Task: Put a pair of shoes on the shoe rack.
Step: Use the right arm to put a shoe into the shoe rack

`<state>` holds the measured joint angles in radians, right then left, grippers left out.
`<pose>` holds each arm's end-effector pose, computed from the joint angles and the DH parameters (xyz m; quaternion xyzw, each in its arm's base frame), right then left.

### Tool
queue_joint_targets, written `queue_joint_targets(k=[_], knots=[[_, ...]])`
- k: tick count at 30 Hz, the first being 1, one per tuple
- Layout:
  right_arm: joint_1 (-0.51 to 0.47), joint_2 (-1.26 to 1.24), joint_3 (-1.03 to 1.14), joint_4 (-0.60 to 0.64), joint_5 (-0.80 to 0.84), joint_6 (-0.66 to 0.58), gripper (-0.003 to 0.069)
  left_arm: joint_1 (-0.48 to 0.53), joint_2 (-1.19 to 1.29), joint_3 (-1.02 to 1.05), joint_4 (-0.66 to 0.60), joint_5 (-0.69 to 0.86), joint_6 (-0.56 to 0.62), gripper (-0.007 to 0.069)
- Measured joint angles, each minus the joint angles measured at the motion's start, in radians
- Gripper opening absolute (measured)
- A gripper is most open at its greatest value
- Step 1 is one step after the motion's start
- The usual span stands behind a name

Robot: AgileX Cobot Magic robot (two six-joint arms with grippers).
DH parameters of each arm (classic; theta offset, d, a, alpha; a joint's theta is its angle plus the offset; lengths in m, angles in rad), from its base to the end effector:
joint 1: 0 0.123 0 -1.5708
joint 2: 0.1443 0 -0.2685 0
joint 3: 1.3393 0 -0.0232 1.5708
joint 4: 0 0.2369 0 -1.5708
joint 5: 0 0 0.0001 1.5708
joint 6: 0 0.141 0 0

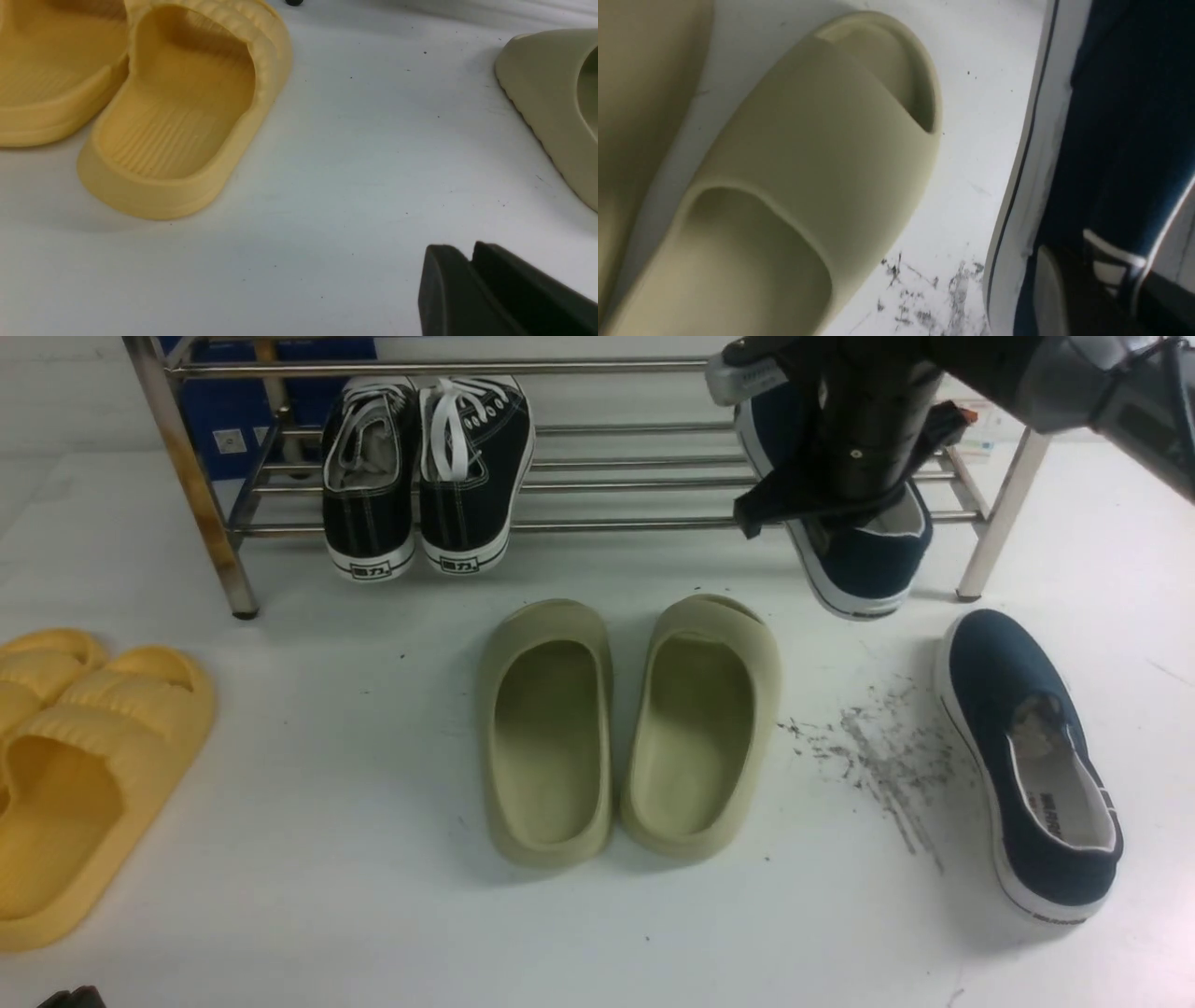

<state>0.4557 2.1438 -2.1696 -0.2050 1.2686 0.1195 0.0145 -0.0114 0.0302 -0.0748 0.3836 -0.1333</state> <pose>0.4303 0.1804 0.2488 -0.1724 0.9581 -0.0395 0.2255 0.1027 -0.0025 0.1543 -0.0795 0.8051 -0.0665 0.5840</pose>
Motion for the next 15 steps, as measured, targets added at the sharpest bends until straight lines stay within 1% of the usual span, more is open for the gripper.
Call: queue_joint_targets(k=[9, 15], knots=[[-0.054, 0.073, -0.02, 0.036, 0.0, 0.0, 0.005, 0.0, 0.0, 0.0, 0.0, 0.0, 0.0, 0.0092], [-0.066, 0.087, -0.02, 0.043, -0.029, 0.0, 0.005, 0.0, 0.0, 0.0, 0.0, 0.0, 0.0, 0.0095]])
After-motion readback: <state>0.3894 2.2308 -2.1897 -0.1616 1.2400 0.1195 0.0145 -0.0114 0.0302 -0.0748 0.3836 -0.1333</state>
